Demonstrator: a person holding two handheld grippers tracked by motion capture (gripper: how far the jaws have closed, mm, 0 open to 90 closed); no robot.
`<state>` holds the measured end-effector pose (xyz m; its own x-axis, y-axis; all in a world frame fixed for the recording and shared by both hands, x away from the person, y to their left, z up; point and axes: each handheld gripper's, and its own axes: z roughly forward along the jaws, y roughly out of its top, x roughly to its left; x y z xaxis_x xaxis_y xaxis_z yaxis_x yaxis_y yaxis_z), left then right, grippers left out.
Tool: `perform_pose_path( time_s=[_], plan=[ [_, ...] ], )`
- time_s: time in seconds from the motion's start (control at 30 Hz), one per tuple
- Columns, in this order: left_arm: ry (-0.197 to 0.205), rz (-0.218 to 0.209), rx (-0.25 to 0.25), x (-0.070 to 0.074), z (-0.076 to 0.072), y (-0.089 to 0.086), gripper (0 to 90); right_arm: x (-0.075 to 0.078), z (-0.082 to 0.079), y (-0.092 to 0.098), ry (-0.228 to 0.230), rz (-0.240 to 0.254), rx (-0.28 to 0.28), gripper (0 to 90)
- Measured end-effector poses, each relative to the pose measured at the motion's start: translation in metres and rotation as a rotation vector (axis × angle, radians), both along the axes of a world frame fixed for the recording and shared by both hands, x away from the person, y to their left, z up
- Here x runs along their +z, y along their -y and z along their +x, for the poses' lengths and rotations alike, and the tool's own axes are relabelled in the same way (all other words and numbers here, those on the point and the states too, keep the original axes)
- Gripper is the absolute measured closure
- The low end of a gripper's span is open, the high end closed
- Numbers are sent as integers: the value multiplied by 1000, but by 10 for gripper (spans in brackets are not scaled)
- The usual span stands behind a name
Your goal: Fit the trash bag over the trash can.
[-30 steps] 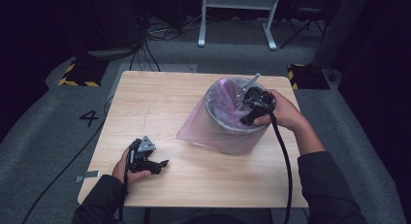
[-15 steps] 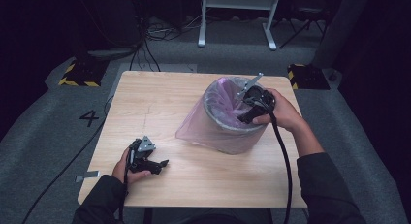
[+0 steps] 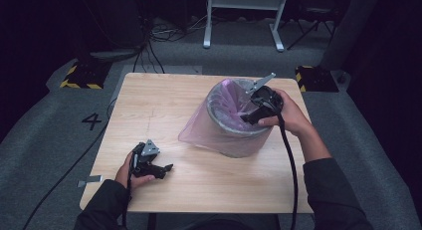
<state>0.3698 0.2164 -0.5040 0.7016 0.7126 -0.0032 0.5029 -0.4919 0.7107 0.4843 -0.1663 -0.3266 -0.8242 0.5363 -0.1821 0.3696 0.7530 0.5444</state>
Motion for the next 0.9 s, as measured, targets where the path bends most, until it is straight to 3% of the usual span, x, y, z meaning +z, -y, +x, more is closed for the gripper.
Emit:
perform_pose_path(
  time_s=[0.23,0.4,0.6,0.83,0.9],
  plan=[
    [0,0,0,0,0,0,139,5,-4,4,41,79,-9,249],
    [0,0,0,0,0,0,139,6,-6,5,84,124,-81,250],
    [1,0,0,0,0,0,139,8,-7,10,111,175,-82,248],
    [0,-2,4,0,0,0,139,14,-12,14,183,240,-97,262],
    [-1,-4,8,0,-1,0,139,15,-13,15,186,256,-95,260]
  ],
)
